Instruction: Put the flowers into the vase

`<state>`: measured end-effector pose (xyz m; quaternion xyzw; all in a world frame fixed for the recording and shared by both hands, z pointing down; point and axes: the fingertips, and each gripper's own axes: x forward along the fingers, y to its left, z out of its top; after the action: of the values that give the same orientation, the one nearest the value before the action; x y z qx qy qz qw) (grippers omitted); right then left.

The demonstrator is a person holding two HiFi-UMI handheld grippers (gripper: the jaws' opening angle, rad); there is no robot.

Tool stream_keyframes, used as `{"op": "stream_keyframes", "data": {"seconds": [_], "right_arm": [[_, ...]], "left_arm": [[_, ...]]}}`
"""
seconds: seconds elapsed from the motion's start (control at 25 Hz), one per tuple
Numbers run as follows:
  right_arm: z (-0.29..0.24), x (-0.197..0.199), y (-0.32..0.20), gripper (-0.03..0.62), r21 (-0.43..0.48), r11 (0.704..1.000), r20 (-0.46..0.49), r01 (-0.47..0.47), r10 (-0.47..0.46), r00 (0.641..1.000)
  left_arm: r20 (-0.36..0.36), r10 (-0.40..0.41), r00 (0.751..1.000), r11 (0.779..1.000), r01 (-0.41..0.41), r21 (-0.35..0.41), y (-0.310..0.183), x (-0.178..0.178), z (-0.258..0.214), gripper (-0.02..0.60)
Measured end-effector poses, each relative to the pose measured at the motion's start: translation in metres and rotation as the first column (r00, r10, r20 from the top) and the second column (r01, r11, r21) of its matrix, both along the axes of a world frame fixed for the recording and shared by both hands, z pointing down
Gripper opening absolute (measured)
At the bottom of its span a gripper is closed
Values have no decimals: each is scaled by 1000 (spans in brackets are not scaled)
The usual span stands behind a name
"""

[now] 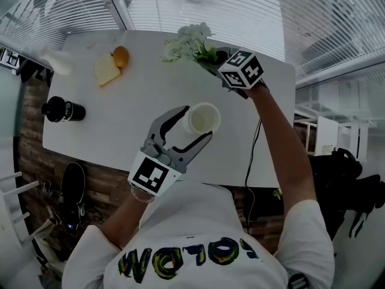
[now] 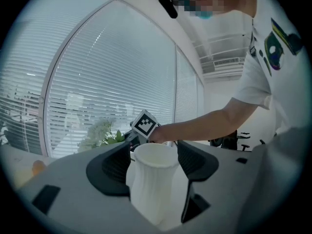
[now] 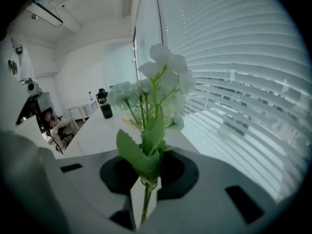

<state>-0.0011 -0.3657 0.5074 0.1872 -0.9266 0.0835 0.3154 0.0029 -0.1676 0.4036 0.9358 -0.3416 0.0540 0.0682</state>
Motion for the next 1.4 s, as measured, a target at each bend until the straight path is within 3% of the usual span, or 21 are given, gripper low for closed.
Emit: {"op": "stream_keyframes", "data": {"seconds": [0.32,0.68,1.08,1.4], "right_arm": [[-61,0,-7,71,92,991,157,-101,85,984],[-155,5,5,71,182,963,375,-197,117,920],[-242,12,57,71,179,955,620,-238,78,780],[-258,25,101,71,174,959,697,-225,42,716]], "left_arm": [[32,2,1000,1000,-3,21,-2,2,1,302],[58,10,998,999,-12,43,-1,3,3,302],[84,15,996,999,-19,41,0,5,5,302],[128,27,991,998,-35,55,11,18,16,302]]}}
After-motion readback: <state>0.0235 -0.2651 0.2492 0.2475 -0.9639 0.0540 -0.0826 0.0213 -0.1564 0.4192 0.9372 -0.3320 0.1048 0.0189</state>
